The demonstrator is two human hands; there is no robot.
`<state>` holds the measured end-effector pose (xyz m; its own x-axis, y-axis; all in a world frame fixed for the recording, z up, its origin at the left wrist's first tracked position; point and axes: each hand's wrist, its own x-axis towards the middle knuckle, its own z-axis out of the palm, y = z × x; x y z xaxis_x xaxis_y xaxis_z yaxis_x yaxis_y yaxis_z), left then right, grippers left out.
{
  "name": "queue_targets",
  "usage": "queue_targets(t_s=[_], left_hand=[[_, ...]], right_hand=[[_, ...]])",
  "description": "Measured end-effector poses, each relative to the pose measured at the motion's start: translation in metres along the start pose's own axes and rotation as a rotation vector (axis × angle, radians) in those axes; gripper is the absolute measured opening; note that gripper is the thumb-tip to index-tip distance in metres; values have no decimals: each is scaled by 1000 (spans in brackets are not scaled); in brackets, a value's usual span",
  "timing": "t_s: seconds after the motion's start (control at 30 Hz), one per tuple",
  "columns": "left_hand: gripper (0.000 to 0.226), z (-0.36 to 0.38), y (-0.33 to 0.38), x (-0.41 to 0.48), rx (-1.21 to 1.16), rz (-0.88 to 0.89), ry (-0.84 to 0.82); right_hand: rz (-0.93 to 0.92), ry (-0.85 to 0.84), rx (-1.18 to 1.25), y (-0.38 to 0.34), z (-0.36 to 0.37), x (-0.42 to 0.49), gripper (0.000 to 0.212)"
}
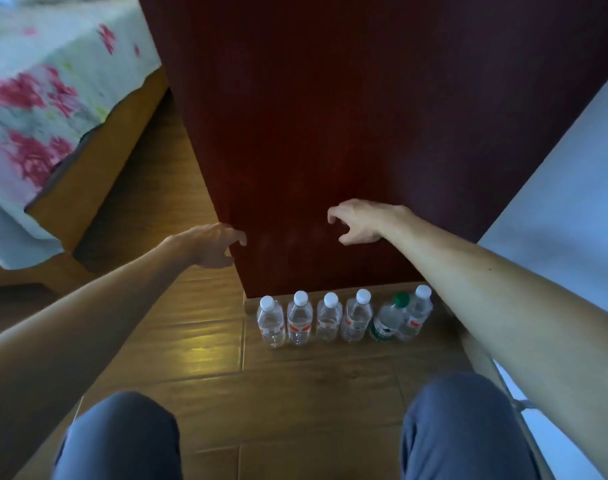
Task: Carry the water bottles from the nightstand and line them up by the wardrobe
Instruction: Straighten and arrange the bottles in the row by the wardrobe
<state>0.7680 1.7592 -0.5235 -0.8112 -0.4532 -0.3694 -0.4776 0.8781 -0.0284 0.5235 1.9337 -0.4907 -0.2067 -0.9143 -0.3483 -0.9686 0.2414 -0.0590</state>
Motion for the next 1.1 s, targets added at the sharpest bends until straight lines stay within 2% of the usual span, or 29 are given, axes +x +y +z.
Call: queue_targets(t_s=[0.13,0.3,0.8,1.1], left_hand=[[47,-35,19,7,22,39,72],[48,-30,38,16,-17,85,88],[47,69,37,23,-173,79,50],[44,128,47,26,-301,32,101]], right_hand=[[22,79,-13,9,-27,-11,52],[-40,57,52,-10,-5,-1,51],[-88,-12,229,-46,71,31,48],[-76,-37,286,-59,119,54,48]])
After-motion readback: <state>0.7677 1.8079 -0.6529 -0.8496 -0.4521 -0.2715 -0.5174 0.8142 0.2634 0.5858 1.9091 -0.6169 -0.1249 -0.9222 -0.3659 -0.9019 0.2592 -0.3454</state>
